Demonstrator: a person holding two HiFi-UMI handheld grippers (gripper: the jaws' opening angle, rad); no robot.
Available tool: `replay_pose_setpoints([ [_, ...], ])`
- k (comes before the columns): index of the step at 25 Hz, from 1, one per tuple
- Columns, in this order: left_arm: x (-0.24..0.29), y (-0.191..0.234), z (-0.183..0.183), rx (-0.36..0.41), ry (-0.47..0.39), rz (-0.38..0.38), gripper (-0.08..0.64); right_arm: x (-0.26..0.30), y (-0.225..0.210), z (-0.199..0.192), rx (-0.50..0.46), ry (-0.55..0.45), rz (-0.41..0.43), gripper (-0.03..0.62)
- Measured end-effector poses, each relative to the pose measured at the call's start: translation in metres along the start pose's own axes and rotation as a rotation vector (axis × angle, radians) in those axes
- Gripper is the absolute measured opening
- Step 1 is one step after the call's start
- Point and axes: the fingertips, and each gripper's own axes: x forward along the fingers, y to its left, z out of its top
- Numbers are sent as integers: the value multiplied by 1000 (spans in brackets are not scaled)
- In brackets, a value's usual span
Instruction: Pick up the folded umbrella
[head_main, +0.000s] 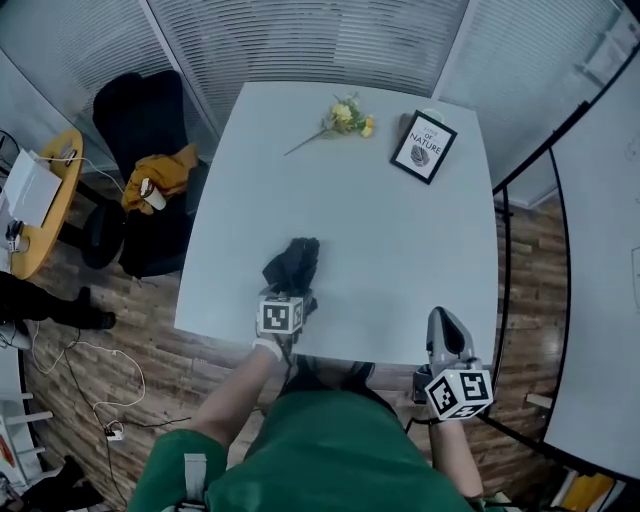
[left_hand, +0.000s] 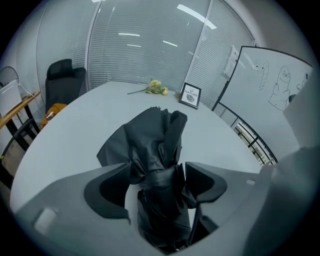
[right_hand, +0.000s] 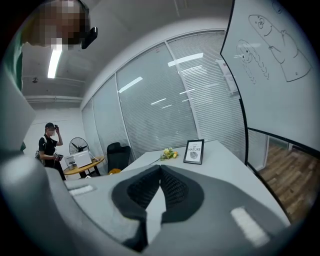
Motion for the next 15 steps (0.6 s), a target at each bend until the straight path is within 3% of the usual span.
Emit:
replay_pose_setpoints([
  [7, 22, -7, -9, -7, 67, -43, 337, -4, 4, -1, -7, -4, -17, 2],
  [12, 32, 1, -13, 19, 119, -3, 336, -9, 8, 2, -20, -12, -18, 2],
  [15, 32, 5, -14, -1, 102, -5, 328, -16, 6, 3, -24, -21, -25, 3],
])
